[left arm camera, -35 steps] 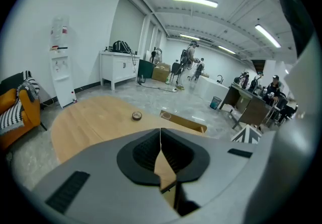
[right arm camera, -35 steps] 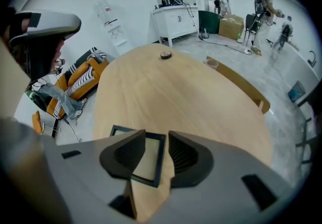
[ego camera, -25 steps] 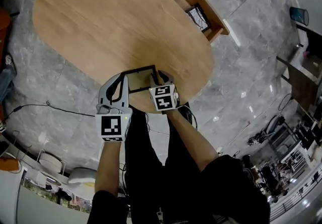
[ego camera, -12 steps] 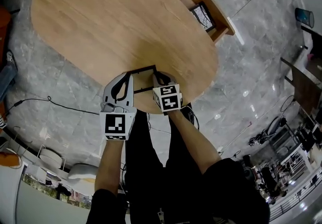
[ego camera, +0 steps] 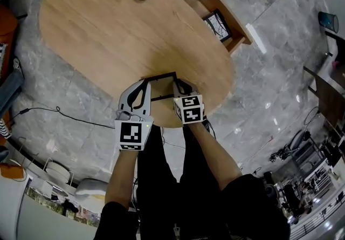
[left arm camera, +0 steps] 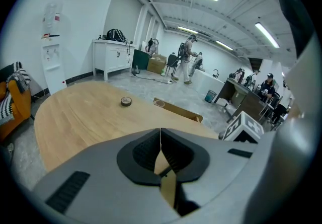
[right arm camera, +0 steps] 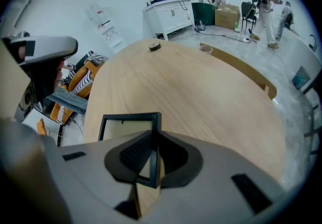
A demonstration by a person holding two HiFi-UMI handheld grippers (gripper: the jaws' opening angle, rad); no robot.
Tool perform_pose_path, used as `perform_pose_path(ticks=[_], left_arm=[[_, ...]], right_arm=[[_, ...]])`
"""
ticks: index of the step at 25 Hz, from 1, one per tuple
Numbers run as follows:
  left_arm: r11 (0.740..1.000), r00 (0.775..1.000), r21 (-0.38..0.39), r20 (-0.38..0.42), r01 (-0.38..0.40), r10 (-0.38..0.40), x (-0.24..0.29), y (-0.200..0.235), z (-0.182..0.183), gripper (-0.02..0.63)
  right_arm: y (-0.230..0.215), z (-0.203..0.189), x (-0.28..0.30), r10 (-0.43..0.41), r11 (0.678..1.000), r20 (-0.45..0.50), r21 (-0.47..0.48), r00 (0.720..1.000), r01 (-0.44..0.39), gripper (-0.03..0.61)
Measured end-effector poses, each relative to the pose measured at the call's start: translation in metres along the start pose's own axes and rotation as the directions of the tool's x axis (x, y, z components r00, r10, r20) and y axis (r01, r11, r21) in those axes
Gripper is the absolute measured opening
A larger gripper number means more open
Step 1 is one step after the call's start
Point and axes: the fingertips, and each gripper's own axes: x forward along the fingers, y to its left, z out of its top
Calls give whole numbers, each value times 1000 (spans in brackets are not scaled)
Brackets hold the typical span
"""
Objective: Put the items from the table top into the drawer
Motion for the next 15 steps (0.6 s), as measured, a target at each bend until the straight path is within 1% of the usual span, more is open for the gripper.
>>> perform_pose_path(ticks=[15], left_arm=[[999, 1000, 36, 23, 19, -20, 34, -14, 39, 15]], right_arm=[[-63, 77, -29, -46, 997, 145, 75, 988, 35, 52]])
